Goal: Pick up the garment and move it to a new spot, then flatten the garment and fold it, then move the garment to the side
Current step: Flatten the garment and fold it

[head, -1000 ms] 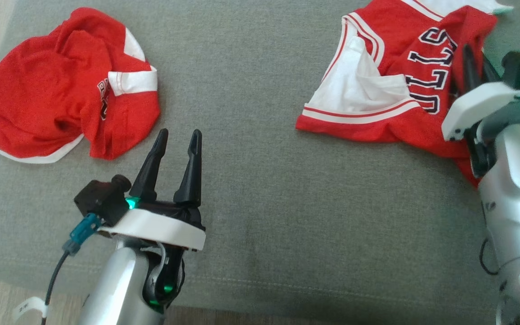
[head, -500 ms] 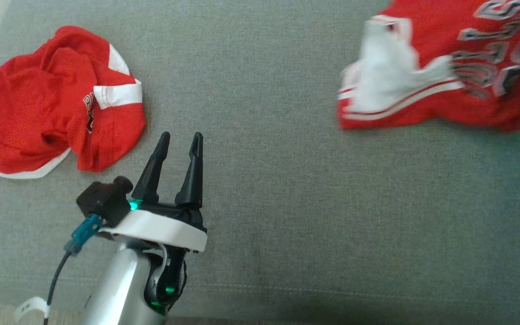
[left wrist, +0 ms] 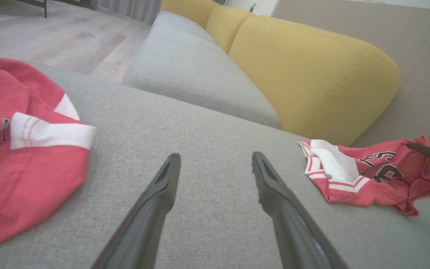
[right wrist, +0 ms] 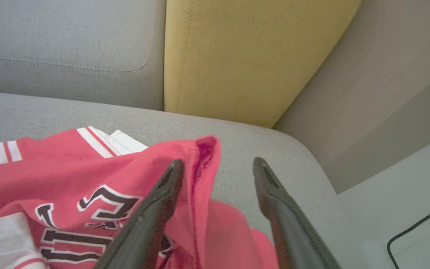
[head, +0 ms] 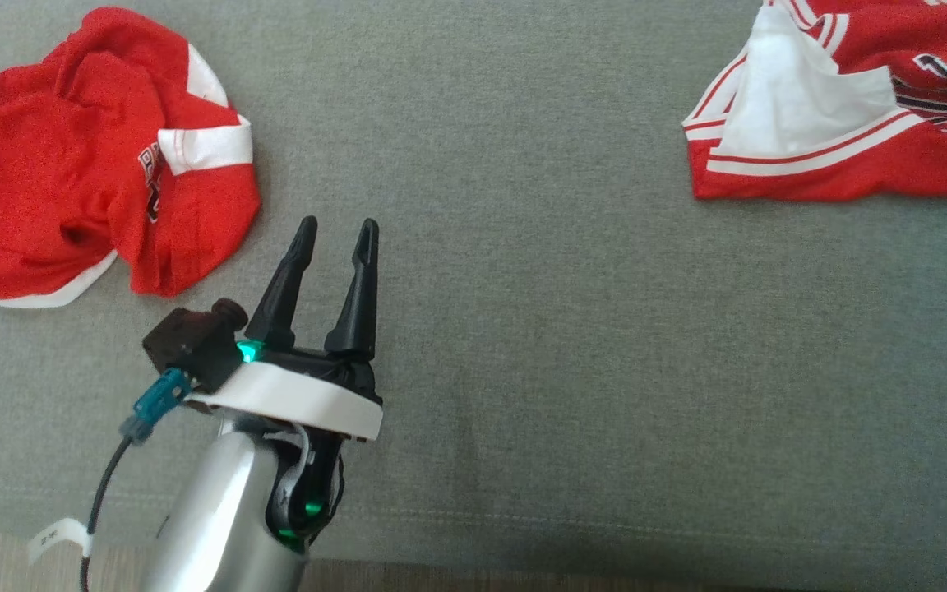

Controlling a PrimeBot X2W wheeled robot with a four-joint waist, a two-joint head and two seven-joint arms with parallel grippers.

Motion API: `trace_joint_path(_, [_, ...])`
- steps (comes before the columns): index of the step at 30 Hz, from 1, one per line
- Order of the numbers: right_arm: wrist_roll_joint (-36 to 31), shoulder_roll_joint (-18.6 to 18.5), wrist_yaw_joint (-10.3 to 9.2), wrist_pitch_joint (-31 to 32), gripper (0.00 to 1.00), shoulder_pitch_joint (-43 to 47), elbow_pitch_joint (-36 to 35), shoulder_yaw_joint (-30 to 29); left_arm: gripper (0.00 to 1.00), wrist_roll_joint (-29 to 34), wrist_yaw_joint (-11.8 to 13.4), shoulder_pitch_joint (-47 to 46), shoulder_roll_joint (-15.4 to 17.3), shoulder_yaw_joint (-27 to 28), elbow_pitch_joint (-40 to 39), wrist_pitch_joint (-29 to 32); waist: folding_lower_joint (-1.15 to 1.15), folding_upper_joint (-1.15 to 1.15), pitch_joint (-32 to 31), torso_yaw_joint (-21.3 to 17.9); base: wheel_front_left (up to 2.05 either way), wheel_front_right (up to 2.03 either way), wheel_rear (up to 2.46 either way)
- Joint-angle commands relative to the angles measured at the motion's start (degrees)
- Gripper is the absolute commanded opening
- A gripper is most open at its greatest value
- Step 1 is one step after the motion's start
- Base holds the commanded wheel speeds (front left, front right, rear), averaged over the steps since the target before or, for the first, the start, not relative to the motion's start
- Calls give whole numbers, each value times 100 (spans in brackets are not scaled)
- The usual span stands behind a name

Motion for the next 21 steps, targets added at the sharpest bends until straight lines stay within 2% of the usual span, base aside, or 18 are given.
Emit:
trace_joint_path(1, [-180,15,43,-220,100,-190,-168,-73,100,30,-21,-170,45,210,-151,-30,0,0,-44,-50,0,0,0])
trace_joint_path(5, [-450,388,43,-786,100,-159,-271,-199,100,64,-26,-169,45,291,-163,-30,0,0,-217,-212,0,0,0])
trace_joint_path(9, [-390,924,43,-1413,100,26,-538,-257,100,70,-21,-122,45,391,-219,-30,0,0,-476,-441,0,0,0])
trace_joint_path(16, [429,1815,43,-2123,100,1026,-1563,304,100,-10,17,-48,45,462,-361,-30,0,0,-818,-881,0,0,0])
trace_joint_path(20, [885,2076,43,-2265,100,1985,-2515,644,100,-49,44,-40,45,461,-385,-30,0,0,-897,-1082,0,0,0])
trace_joint_path(21, [885,2076,43,-2265,100,1985,-2515,644,100,-49,44,-40,45,461,-385,-30,0,0,-897,-1082,0,0,0])
